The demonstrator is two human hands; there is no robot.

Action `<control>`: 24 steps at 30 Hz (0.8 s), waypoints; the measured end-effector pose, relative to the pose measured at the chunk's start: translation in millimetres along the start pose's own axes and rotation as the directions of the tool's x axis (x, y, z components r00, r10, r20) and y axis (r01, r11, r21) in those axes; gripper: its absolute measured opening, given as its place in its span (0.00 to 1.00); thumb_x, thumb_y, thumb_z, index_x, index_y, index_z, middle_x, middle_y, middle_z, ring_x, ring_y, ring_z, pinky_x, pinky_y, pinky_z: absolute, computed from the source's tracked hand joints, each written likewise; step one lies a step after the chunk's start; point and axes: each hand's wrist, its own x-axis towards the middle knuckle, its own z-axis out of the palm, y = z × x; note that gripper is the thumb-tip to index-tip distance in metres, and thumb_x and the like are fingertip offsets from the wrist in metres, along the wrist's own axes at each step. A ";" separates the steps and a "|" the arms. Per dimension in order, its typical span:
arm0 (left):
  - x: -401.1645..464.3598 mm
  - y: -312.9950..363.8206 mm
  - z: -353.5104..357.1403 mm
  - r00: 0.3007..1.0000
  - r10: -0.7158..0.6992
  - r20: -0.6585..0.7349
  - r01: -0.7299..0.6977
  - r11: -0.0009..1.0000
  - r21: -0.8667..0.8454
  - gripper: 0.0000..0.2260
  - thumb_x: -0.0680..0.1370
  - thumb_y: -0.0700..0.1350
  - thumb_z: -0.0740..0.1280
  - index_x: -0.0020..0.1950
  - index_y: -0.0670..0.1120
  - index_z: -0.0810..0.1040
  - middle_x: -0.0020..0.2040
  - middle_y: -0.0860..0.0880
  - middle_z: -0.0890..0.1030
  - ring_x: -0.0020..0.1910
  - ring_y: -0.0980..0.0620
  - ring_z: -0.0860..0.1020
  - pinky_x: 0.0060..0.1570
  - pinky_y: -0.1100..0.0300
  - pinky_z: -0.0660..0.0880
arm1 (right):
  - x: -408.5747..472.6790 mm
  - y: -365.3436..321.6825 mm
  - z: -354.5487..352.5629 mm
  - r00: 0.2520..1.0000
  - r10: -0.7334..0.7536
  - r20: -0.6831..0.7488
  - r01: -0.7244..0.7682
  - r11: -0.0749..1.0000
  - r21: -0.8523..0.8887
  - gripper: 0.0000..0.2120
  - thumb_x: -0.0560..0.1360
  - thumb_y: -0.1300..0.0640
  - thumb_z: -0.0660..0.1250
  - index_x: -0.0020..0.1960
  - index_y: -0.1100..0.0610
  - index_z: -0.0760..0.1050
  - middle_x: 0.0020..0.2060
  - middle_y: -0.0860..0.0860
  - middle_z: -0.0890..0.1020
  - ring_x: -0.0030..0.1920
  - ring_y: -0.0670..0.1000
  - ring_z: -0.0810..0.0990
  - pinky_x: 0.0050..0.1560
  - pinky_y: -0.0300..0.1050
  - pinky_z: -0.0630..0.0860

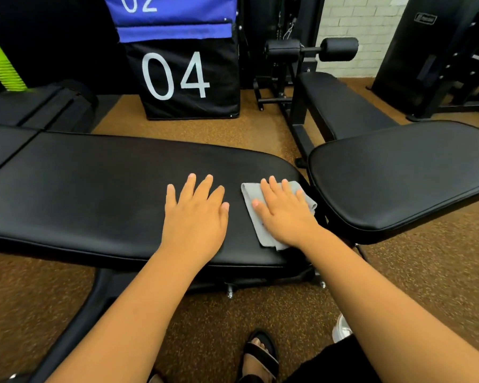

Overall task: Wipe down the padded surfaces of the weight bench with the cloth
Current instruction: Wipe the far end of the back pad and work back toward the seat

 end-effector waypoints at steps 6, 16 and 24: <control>-1.9 -8.1 1.8 0.997 -0.018 -0.072 0.017 1.000 -0.007 0.20 0.83 0.53 0.52 0.72 0.50 0.70 0.76 0.48 0.66 0.78 0.43 0.56 0.73 0.38 0.52 | -73.2 -8.8 2.9 0.982 -0.189 0.008 0.189 0.982 0.015 0.34 0.78 0.35 0.36 0.80 0.48 0.41 0.79 0.47 0.43 0.78 0.52 0.39 0.77 0.54 0.40; 2.1 -4.8 6.2 0.998 -0.040 -0.054 0.040 0.999 0.004 0.20 0.83 0.54 0.51 0.71 0.50 0.71 0.77 0.48 0.63 0.78 0.44 0.52 0.75 0.40 0.50 | 73.3 9.4 -7.6 1.000 -0.005 0.030 0.004 1.000 0.027 0.28 0.83 0.42 0.43 0.80 0.50 0.44 0.79 0.50 0.47 0.79 0.56 0.44 0.76 0.60 0.44; 3.4 -4.6 8.7 0.998 -0.055 -0.018 0.054 0.998 -0.044 0.19 0.83 0.53 0.52 0.69 0.49 0.73 0.72 0.51 0.70 0.76 0.45 0.61 0.74 0.42 0.56 | 64.6 -11.1 -6.2 0.999 0.019 -0.036 -0.019 1.000 0.006 0.29 0.82 0.42 0.44 0.79 0.54 0.47 0.79 0.53 0.49 0.78 0.58 0.46 0.75 0.62 0.46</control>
